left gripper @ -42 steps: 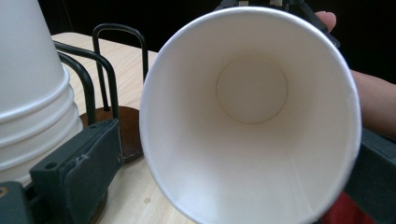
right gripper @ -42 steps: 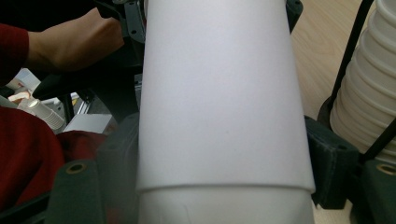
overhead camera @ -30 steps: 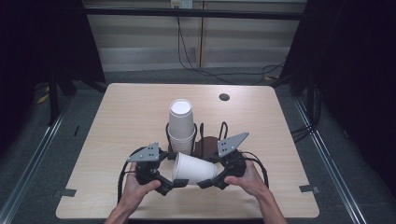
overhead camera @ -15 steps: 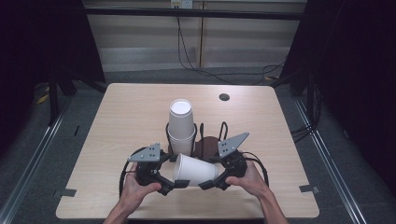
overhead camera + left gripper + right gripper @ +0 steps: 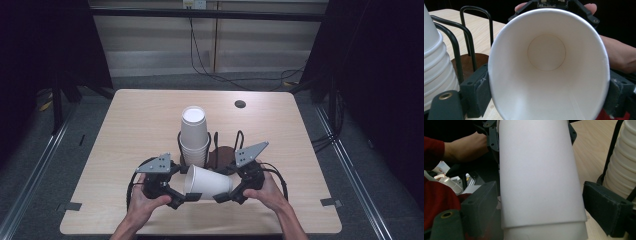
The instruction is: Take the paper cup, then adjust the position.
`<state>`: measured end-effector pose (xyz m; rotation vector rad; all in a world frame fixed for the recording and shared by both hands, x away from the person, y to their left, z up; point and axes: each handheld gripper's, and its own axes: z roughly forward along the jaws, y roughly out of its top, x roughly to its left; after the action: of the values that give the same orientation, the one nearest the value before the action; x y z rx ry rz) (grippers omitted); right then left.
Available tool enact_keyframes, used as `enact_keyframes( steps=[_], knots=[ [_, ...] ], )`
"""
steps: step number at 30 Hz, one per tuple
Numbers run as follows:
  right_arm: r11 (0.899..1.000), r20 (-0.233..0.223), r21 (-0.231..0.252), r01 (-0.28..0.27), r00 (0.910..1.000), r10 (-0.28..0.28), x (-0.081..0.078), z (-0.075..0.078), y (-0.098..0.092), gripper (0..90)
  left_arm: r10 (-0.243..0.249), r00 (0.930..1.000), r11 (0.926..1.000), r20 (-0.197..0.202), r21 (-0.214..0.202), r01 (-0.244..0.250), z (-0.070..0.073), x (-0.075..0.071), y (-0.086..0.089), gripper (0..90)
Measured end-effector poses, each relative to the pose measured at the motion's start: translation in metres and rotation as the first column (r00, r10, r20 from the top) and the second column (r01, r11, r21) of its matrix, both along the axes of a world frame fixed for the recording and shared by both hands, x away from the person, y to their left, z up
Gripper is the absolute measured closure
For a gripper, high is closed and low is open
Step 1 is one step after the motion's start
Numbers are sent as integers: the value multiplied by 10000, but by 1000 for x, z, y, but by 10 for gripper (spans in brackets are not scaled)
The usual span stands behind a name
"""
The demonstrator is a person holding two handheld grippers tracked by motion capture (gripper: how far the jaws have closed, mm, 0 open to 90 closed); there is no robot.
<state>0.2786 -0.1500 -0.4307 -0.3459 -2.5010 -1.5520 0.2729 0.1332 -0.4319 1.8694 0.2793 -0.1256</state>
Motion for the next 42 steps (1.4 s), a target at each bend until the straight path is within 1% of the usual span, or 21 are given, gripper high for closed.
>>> enact_keyframes(
  steps=[3,7,10,13,15,16,19,21,25,28,30,32,34,35,36,37,38,39,42],
  knots=[
    [9999,53,124,116,9999,-117,0,1,-3,135,55,10000,10000,22,28,-55,1,1,2,136],
    [9990,145,197,409,9990,-412,-1,3,-7,135,242,9995,9996,186,139,-245,2,0,5,135],
    [9977,199,328,587,9980,-594,-1,4,-10,135,425,9990,9989,132,199,-427,1,1,6,134],
    [9960,296,419,793,9963,-806,-1,5,-13,133,426,9990,9986,165,312,-431,1,1,7,134],
    [9927,526,443,1118,9921,-1141,-2,6,-15,133,436,9990,9984,123,345,-440,1,1,8,134],
    [9916,562,469,1205,9908,-1230,-3,7,-16,133,476,9987,9980,169,404,-483,1,1,9,134],
    [9888,646,629,1351,9882,-1391,-4,8,-18,133,563,9984,9972,102,488,-567,0,1,10,133],
    [9864,707,612,1525,9851,-1567,-4,9,-19,133,582,9982,9966,142,584,-589,0,1,11,133],
    [9797,826,632,1901,9773,-1950,-3,8,-23,133,640,9979,9958,88,646,-644,0,1,13,133],
    [9702,1080,587,2351,9647,-2403,-4,9,-25,133,712,9974,9945,88,769,-716,1,2,15,133],
    [9652,1168,670,2528,9587,-2592,-4,10,-28,133,767,9970,9925,112,941,-774,1,1,17,133],
    [9590,1304,680,2752,9505,-2820,-6,10,-29,133,849,9964,9912,91,1010,-854,1,1,20,133],
    [9520,1563,676,2986,9392,-3057,-8,11,-31,132,989,9951,9887,81,1124,-992,2,2,24,133],
    [9438,1677,740,3222,9289,-3303,-9,10,-32,132,999,9950,9879,91,1185,-1002,3,2,26,133],
    [9378,1773,796,3381,9209,-3470,-10,10,-34,132,1065,9943,9861,100,1268,-1069,3,2,28,133],
    [9313,1805,879,3534,9138,-3638,-11,9,-35,132,1190,9929,9829,87,1403,-1190,4,2,30,133],
    [9244,1816,923,3701,9065,-3811,-12,8,-38,132,1190,9929,9829,87,1403,-1190,4,2,30,132],
    [9181,1766,1030,3828,9013,-3956,-12,6,-41,132,1330,9911,9790,53,1555,-1322,4,2,33,131],
    [9064,1781,1019,4100,8889,-4221,-13,5,-46,132,1434,9897,9749,20,1716,-1416,4,4,38,129]
  ],
)
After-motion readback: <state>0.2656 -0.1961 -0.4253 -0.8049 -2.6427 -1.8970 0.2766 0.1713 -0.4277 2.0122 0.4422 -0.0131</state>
